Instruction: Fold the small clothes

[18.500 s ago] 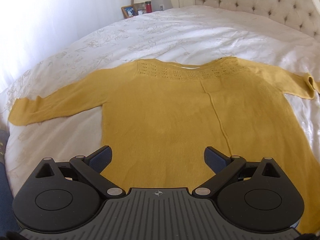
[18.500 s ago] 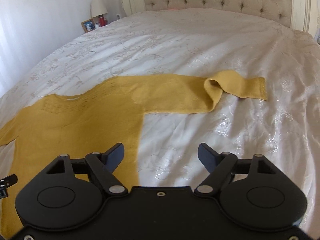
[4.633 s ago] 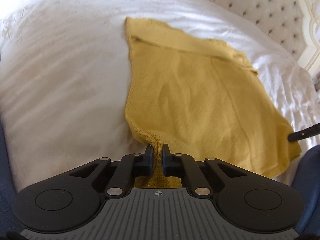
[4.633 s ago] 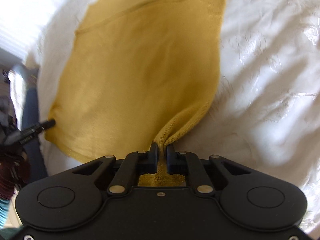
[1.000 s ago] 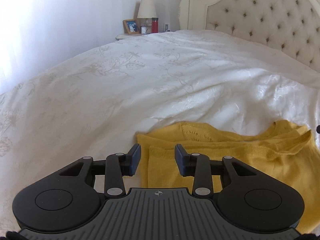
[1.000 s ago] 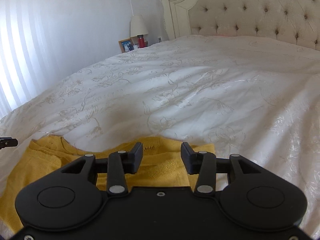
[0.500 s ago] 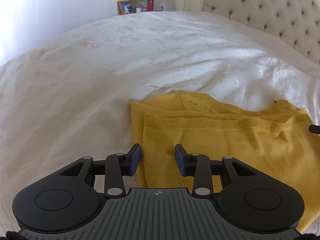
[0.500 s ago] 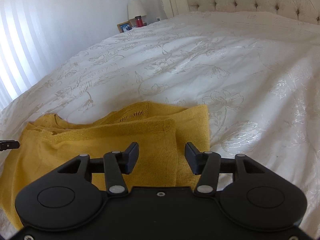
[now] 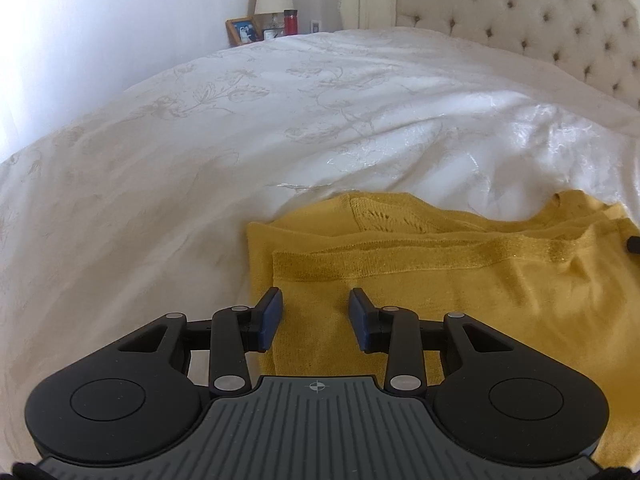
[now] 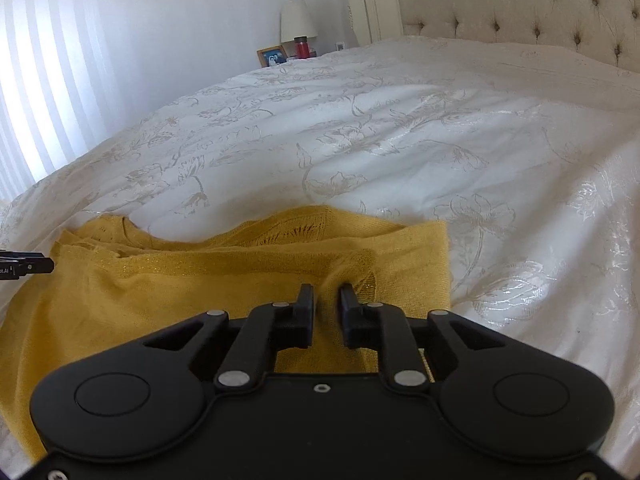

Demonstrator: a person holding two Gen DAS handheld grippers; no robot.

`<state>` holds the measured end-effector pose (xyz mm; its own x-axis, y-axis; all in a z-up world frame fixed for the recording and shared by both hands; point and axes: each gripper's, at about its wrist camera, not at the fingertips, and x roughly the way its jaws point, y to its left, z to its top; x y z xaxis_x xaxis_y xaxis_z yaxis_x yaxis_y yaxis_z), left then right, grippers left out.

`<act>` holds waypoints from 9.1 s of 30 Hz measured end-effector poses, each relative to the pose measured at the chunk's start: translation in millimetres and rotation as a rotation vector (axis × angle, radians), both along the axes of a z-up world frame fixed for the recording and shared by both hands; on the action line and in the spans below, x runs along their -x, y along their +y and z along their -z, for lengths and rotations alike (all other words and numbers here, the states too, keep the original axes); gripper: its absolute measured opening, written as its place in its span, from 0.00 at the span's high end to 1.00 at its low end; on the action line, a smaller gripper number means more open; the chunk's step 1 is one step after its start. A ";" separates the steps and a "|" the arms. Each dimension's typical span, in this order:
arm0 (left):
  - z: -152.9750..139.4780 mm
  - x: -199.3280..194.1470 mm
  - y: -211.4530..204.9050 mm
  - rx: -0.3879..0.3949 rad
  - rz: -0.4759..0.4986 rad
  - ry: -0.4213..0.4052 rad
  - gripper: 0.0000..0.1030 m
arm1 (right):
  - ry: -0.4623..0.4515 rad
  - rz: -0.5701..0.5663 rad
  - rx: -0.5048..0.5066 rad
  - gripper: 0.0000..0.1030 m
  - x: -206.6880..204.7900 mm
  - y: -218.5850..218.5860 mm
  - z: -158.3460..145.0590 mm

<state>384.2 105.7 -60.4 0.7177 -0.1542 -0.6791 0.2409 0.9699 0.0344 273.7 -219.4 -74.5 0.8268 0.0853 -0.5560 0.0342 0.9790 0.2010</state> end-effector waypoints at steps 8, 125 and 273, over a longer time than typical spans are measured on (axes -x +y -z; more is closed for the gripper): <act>5.9 -7.9 6.5 0.052 -0.055 0.030 0.63 | 0.009 0.020 -0.030 0.75 -0.7 -3.8 4.3; 36.2 135.7 -68.0 -0.022 0.038 0.044 0.00 | 0.224 0.078 0.024 0.01 106.4 46.0 27.9; -67.7 20.9 -50.4 0.418 -0.063 0.167 0.91 | 0.125 -0.014 -0.413 0.01 28.7 -57.5 21.0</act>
